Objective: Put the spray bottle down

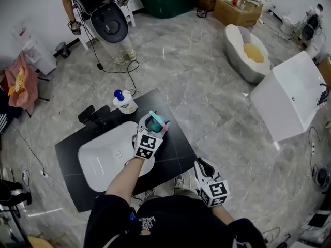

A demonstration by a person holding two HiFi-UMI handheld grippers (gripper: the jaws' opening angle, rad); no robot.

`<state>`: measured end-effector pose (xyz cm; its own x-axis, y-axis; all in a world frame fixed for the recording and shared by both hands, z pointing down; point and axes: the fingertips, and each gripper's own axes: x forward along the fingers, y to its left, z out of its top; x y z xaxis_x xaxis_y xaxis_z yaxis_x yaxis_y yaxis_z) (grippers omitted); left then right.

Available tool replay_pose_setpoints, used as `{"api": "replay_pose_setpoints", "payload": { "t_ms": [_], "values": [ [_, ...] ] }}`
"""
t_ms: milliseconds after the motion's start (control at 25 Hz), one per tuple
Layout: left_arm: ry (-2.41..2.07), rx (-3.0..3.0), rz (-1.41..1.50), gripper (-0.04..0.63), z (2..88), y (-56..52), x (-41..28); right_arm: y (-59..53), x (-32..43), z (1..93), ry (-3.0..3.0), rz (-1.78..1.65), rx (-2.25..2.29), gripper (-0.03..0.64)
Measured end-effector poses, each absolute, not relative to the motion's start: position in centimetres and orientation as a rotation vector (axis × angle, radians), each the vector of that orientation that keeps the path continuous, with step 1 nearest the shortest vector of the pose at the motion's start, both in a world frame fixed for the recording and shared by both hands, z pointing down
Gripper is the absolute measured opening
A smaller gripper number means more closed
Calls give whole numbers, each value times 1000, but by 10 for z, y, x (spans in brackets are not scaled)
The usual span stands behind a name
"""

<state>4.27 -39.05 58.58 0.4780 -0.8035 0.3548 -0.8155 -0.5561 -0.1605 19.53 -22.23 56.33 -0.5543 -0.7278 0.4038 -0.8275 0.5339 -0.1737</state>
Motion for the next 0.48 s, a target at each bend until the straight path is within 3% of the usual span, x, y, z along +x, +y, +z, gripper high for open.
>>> {"api": "replay_pose_setpoints", "payload": {
  "t_ms": [480],
  "values": [
    [-1493,2631,630,285,601,-403,41,-226,207,571,-2494,523,1283,48]
  ]
}}
